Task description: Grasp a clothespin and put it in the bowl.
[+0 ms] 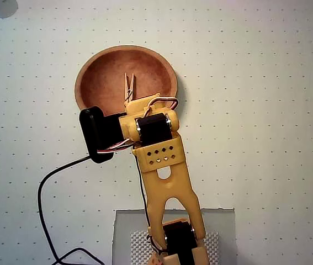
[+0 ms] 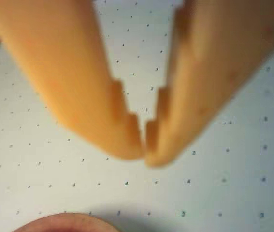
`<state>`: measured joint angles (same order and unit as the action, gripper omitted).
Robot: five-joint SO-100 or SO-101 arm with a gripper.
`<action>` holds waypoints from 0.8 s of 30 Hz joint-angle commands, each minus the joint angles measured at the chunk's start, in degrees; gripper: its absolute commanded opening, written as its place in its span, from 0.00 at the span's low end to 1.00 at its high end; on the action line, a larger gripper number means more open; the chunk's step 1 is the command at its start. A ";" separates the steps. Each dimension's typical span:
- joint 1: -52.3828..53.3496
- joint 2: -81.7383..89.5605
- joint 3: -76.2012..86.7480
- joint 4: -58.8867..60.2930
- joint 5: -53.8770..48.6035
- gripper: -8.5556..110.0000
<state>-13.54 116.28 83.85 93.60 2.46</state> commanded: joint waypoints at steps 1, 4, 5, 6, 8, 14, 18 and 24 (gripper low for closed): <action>4.31 8.35 6.68 -9.49 0.62 0.06; 6.50 16.52 18.90 -17.31 0.70 0.06; 6.42 19.51 23.64 -20.48 0.70 0.06; 6.42 22.24 28.39 -23.91 0.62 0.06; 6.86 28.48 38.85 -31.11 0.62 0.06; 7.12 41.31 61.52 -47.72 0.70 0.06; 9.05 47.46 71.02 -53.09 0.70 0.06; 10.99 53.88 78.22 -53.88 0.70 0.06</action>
<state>-3.08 166.55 161.19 41.13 2.72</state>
